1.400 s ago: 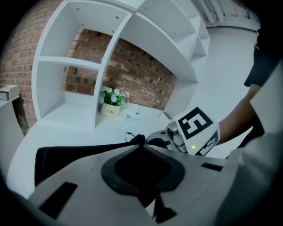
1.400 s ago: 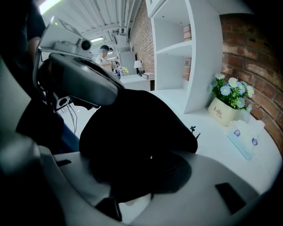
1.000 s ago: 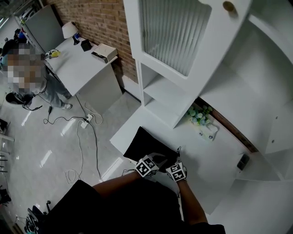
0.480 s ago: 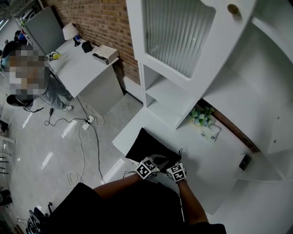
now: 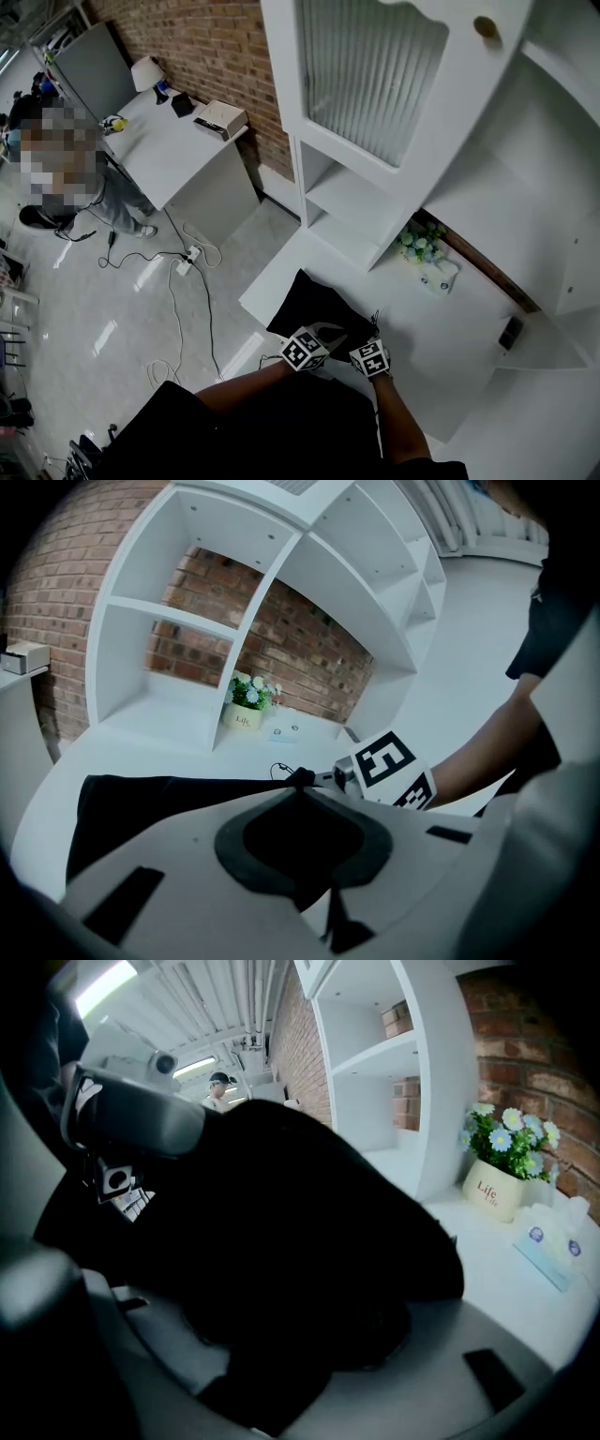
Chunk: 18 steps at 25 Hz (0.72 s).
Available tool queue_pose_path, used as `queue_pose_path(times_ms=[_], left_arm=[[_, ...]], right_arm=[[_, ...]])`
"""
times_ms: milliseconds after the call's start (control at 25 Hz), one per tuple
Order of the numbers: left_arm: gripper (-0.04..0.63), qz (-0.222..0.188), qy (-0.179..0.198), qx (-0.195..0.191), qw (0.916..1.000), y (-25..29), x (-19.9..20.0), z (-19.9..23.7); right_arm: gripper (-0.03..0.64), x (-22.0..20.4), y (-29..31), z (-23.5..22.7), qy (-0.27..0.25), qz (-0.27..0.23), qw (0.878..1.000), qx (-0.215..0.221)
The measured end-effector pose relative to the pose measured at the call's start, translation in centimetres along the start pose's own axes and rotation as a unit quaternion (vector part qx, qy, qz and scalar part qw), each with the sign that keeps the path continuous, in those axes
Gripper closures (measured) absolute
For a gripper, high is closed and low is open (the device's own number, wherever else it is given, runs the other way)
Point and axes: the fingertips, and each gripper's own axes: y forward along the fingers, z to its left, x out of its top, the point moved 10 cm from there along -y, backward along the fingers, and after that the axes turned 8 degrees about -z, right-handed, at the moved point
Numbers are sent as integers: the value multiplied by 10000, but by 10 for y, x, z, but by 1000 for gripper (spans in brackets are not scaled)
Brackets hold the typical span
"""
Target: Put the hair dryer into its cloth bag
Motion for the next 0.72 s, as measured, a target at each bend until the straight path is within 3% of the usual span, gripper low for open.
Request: queue_pose_path(times_ms=[280, 520, 720], left_arm=[[560, 235, 149, -240, 9993, 11, 2, 2], [560, 751, 99, -386, 9964, 34, -7, 5], [558, 966, -299, -611, 9930, 63, -16, 10]], right_arm=[[383, 3, -40, -3, 444, -649, 9943, -717], [383, -19, -92, 16, 749, -654, 9865, -1300], [383, -27, -115, 37, 1074, -610, 9781, -1676]])
